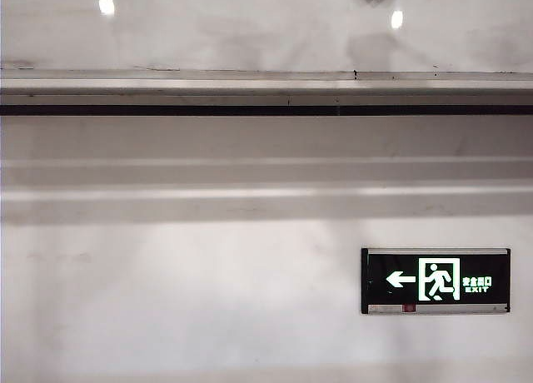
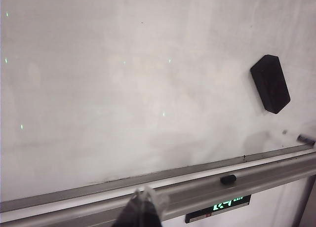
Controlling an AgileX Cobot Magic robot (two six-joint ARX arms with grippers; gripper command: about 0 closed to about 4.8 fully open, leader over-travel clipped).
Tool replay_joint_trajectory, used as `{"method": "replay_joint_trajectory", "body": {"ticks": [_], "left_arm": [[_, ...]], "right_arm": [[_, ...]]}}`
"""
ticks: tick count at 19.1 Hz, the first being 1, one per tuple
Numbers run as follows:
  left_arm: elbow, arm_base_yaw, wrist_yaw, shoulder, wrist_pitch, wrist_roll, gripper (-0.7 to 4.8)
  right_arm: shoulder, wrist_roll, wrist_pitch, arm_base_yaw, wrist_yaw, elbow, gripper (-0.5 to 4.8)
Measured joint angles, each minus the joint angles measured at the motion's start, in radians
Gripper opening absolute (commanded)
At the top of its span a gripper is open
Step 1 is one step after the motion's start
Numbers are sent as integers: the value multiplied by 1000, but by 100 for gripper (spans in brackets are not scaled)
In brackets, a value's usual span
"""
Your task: Take a marker from the whiteboard tray, write "Hi!" on the whiteboard, and then put the marker back vertically into the whiteboard tray.
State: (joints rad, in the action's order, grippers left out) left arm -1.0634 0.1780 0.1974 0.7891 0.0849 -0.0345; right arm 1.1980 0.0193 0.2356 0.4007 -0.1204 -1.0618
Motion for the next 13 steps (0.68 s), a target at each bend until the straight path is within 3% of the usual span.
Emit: {"method": "replay_joint_trajectory", "body": {"ticks": [3,8,13], "left_arm": [[0,0,0,0,-3,0,-6],[-19,0,0,0,-14,-4,-6],[-111,0,-2,-1,2,-4,-6]], "right_arm": [[-47,1,-2,56,10,-53,-2],[6,-39,-13,148,-10,-293,-2],[123,-51,-113,150,-38,-539,-2]]}}
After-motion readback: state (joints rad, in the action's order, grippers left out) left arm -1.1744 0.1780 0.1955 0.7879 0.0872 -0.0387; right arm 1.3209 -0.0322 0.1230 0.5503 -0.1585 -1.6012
